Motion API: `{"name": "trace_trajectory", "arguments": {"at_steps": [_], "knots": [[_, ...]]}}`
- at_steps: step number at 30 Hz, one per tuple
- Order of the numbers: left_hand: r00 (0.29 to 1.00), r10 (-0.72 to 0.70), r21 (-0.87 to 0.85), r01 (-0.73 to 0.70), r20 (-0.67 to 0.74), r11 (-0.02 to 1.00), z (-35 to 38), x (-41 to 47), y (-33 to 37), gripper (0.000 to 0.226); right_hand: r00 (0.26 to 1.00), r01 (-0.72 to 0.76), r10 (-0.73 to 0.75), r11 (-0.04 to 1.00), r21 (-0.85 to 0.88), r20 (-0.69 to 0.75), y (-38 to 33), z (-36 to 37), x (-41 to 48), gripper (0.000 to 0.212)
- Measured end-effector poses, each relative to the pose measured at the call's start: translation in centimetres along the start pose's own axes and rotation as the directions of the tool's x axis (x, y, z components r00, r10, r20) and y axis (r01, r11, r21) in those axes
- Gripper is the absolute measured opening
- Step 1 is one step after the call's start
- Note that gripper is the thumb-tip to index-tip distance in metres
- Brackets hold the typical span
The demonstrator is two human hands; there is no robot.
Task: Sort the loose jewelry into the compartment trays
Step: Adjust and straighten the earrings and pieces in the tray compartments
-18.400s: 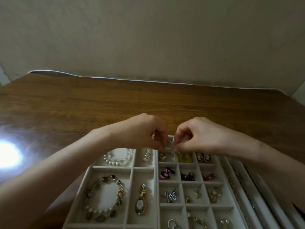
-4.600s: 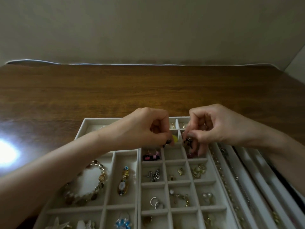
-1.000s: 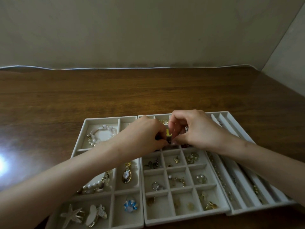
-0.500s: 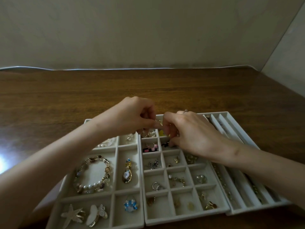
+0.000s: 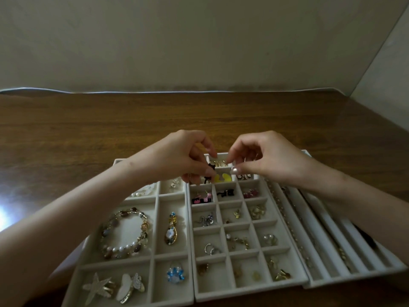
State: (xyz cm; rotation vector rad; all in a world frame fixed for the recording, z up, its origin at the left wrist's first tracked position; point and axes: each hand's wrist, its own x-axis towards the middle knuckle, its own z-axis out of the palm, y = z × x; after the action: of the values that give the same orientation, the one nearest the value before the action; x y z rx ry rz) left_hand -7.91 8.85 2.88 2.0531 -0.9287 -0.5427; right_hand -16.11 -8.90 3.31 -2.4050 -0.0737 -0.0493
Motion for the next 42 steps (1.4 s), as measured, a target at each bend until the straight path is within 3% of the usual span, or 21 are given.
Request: {"name": "trace_trajectory", "arguments": {"at_steps": [4,7,11,22,28,32,37,42], "knots": [[0.998,0.047,-0.045,-0.048,-0.03,0.998,0.7,0.0,0.0,0.023,0.993,-0.074,0.054,0.977,0.2,0.103,0.3,-0.6,-0.1,0.024],[0.996,0.06,-0.134,-0.068,-0.066,0.989,0.9,0.1,0.0,0.016,0.983,-0.16,0.126,0.943,0.293,0.13,0.6,-0.2,-0.1,0.039],[0.996,0.059,-0.217,-0.073,-0.071,0.973,1.1,0.1,0.1,0.014,0.964,-0.243,0.148,0.833,0.498,0.222,0.2,0.3,-0.1,0.053],[0.987,0.062,-0.26,-0.1,-0.151,0.96,1.5,0.0,-0.1,0.01,0.97,-0.244,0.181,0.725,0.644,0.163,0.7,1.2,0.2,0.029],[0.986,0.059,-0.228,-0.093,-0.154,0.969,1.4,0.0,0.1,0.026,0.98,-0.2,0.151,0.783,0.589,0.131,1.0,1.3,0.2,0.011],[0.993,0.03,-0.213,-0.054,-0.114,0.976,1.2,0.1,0.1,0.014,0.985,-0.169,0.132,0.868,0.468,0.112,1.1,1.0,0.1,0.002],[0.997,0.058,0.012,-0.058,-0.048,0.998,1.5,0.2,-0.1,0.007,0.981,-0.116,0.078,0.97,0.212,0.18,1.3,0.1,-0.1,0.001],[0.997,0.071,0.219,-0.063,-0.03,0.974,2.3,0.0,-0.5,0.008,0.984,-0.031,0.032,0.999,-0.006,0.177,1.5,0.7,0.0,0.005]]}}
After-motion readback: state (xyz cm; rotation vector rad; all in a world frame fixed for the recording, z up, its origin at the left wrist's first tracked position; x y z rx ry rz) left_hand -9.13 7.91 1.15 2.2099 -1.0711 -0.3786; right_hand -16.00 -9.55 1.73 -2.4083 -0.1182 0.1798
